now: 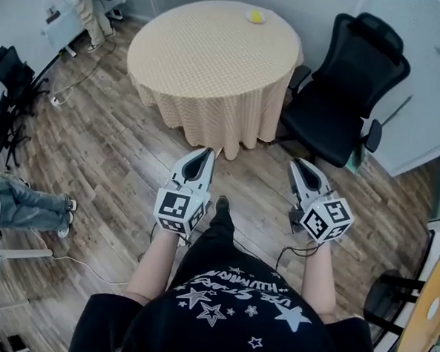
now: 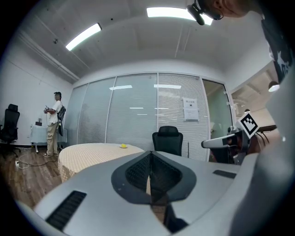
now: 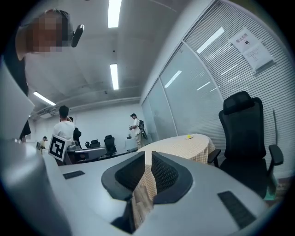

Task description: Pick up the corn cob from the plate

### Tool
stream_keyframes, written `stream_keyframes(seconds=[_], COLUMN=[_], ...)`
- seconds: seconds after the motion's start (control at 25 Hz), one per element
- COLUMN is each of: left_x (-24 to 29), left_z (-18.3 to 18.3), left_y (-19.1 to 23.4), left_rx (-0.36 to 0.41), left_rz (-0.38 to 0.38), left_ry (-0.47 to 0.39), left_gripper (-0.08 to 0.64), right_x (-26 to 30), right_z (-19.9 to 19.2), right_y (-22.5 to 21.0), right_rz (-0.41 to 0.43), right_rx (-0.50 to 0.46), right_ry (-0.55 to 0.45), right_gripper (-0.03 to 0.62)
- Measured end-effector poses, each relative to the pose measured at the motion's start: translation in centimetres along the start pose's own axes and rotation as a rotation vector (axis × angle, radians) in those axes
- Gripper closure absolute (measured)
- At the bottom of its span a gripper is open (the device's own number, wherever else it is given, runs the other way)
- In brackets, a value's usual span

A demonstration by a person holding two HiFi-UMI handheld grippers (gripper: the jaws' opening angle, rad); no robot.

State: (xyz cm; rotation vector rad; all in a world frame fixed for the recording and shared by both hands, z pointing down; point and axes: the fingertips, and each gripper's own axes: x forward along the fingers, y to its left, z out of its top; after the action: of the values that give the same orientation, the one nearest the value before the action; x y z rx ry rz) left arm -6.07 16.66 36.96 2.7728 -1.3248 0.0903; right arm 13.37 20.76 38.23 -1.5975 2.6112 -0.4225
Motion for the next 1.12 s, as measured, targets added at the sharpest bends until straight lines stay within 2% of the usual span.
stream_keyframes(seconds=[0.28,0.48,0.64,0.84,1.12], left_x=[6.9,11.6,15.9,19.2,21.8], left_z=[0.5,0.8,2.3,2.5,1.8], left_y=[7.6,13.6,17.1,19.7,22.5], left_rx=[-0.013,-0.064,-0.041,-0.042,-0.048], left_rz=[0.000,-0.010,-0.027,-0.035,-0.015], left_ry=[0.005,0.005,-0.011,0.007,0.036], left_gripper=[0.551,0.551,0.551,0.551,0.551], right_x=[8.8,15.9,20.9,25.1,28.2], right_z=[1.8,4.1,6.1,7.7,7.1], right_y=[-3.9,-5.9,-7.9,-9.9,-12.2], right_rz=[-0.034,-0.049,-0.055,-0.089,-0.091], right_rx=[0.010,0.028,0.025,0.027,0.063], right_ry=[0.029,0.036,0.031,0.010,0.011], right_gripper=[0.537,0.537,0.537,0.537,0.537])
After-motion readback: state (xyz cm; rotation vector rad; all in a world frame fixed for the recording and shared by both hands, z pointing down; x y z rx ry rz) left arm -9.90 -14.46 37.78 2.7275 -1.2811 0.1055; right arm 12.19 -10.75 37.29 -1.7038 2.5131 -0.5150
